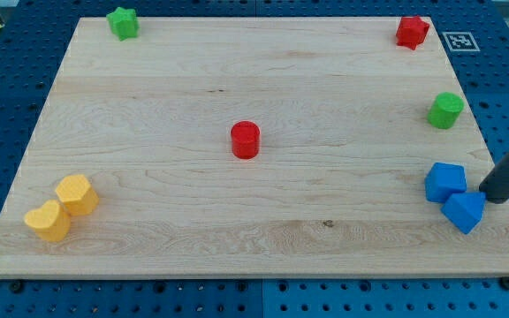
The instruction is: Move blue cube left a bit
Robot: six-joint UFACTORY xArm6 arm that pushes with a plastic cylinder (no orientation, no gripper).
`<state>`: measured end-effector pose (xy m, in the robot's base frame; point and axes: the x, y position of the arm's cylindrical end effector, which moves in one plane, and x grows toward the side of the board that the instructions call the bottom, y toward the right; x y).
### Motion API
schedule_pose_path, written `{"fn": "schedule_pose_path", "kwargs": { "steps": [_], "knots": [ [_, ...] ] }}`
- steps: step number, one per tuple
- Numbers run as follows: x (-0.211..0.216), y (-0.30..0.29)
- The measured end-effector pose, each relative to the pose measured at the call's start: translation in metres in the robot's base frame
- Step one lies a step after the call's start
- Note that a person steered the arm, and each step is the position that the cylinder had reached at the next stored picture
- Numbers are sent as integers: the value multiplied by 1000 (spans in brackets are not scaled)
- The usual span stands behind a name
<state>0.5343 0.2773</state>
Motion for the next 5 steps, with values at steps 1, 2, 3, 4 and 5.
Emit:
{"fn": "schedule_pose_path", "kwargs": {
  "steps": [1, 2, 3, 4, 5],
  "knots": [
    [-1, -1],
    [-1, -14],
    [-1, -31],
    [-4, -43],
    [-8, -53]
  ]
}}
